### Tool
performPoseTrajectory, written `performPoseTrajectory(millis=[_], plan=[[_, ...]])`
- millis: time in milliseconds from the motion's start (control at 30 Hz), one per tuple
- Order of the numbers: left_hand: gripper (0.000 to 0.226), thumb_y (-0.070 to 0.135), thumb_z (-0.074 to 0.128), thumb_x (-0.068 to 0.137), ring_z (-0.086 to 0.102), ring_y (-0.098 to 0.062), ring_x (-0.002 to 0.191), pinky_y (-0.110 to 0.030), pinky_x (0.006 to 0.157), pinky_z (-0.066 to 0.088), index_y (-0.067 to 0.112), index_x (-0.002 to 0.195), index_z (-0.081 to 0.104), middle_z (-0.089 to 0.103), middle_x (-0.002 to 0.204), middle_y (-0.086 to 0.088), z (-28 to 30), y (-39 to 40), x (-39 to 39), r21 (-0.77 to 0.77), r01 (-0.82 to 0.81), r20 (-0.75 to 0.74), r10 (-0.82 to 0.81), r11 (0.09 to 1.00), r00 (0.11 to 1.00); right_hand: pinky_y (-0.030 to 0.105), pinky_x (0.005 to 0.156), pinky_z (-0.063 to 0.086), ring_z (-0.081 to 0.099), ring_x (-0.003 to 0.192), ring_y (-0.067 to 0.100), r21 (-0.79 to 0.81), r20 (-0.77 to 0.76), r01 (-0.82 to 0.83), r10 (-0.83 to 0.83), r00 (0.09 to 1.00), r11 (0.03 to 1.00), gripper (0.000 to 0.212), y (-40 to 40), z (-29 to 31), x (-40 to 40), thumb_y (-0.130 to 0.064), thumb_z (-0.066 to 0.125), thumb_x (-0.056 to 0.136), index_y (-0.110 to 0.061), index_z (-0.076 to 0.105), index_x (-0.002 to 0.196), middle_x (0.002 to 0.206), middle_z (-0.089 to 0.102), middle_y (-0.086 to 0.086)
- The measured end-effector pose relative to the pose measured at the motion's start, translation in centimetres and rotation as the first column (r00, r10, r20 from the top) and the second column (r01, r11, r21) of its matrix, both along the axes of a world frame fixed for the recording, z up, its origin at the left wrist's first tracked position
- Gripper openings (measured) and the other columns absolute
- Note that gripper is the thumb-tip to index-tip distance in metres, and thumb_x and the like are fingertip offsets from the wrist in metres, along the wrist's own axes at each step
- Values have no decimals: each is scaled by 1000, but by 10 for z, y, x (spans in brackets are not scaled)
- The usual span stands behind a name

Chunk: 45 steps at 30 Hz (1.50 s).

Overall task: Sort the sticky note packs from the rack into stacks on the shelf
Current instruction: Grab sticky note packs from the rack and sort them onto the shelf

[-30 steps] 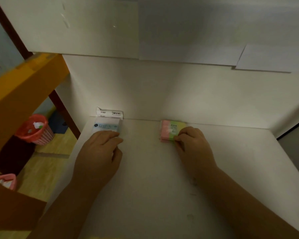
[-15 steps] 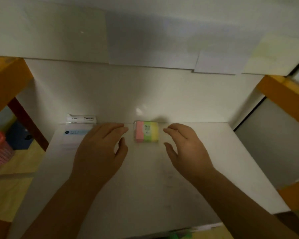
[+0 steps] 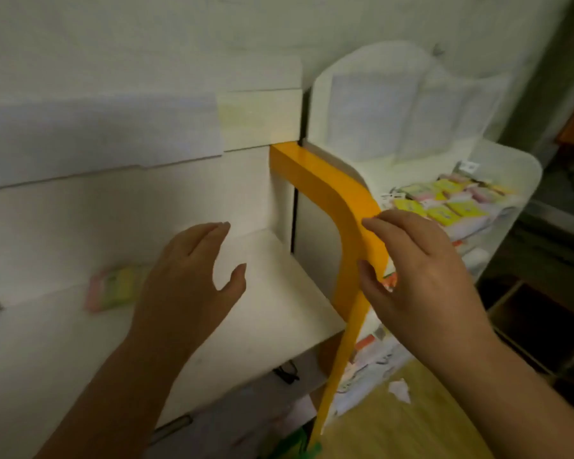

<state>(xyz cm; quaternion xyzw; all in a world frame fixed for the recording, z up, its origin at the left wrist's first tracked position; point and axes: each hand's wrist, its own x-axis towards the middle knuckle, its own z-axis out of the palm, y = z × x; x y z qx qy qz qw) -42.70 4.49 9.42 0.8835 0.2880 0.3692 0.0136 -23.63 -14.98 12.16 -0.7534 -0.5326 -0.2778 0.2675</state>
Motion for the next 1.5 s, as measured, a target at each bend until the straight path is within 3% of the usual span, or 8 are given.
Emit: performPoseTrajectory(millis=[167, 267, 467, 733, 1000, 1100, 1300, 1500], plan=[[50, 36, 62, 87, 58, -22, 109, -25, 93, 42, 8, 127, 60, 64, 121, -8, 5, -90, 88, 92, 167, 29, -170, 982, 985, 39, 98, 48, 55, 117, 28, -72, -63, 196, -201, 978, 978, 52, -107, -14, 72, -18, 74, 84, -8, 58, 132, 126, 60, 10], [48, 32, 69, 83, 51, -18, 109, -25, 90, 42, 10, 125, 61, 65, 120, -8, -8, -135, 131, 112, 178, 15, -181, 978, 983, 42, 95, 51, 56, 115, 29, -156, -95, 271, -288, 953, 950, 53, -158, -31, 109, -19, 75, 82, -9, 58, 132, 126, 60, 9], [54, 38, 69, 85, 56, -22, 115, -35, 89, 51, 16, 133, 57, 61, 127, -2, -36, -188, 186, -46, 174, -175, -180, 984, 968, 41, 95, 54, 57, 114, 27, -301, -149, 309, -364, 919, 902, 53, -218, -60, 152, -27, 74, 83, -10, 58, 131, 125, 60, 6], [50, 29, 67, 86, 55, -18, 112, -30, 89, 49, 18, 133, 54, 60, 122, 2, -53, -206, 253, -119, 175, -317, -204, 977, 926, 32, 94, 55, 51, 119, 13, -352, -246, 296, -393, 886, 888, 55, -238, -87, 187, -38, 67, 87, -21, 54, 136, 131, 55, -4], [50, 28, 70, 83, 58, -19, 106, -34, 83, 52, 16, 130, 57, 62, 120, 2, -75, -178, 328, -137, 143, -303, -179, 980, 936, 24, 95, 51, 47, 120, 5, -488, -174, 265, -390, 904, 831, 57, -223, -99, 251, -51, 55, 86, -30, 51, 139, 132, 52, -12], [53, 27, 70, 81, 58, -18, 108, -31, 85, 51, 18, 131, 56, 60, 122, 4, -86, -161, 358, -149, 133, -323, -175, 980, 930, 29, 91, 56, 54, 117, 13, -503, -147, 255, -372, 916, 826, 56, -199, -94, 283, -45, 66, 84, -21, 57, 134, 128, 58, -5], [61, 27, 86, 58, 64, -21, 90, -32, 74, 55, 14, 114, 65, 67, 104, -1, -101, -118, 418, -112, 105, -313, -136, 988, 940, 32, 87, 56, 61, 110, 19, -513, -99, 213, -303, 948, 832, 54, -123, -88, 347, -40, 78, 78, -16, 65, 124, 119, 65, -2], [62, 27, 82, 62, 59, -29, 97, -39, 82, 54, 7, 116, 60, 64, 109, -10, -111, -83, 425, -79, 16, -292, -39, 997, 956, 34, 97, 48, 52, 119, 22, -519, -211, 47, -182, 960, 854, 44, -46, -100, 383, -38, 61, 91, -16, 59, 128, 128, 57, 1]])
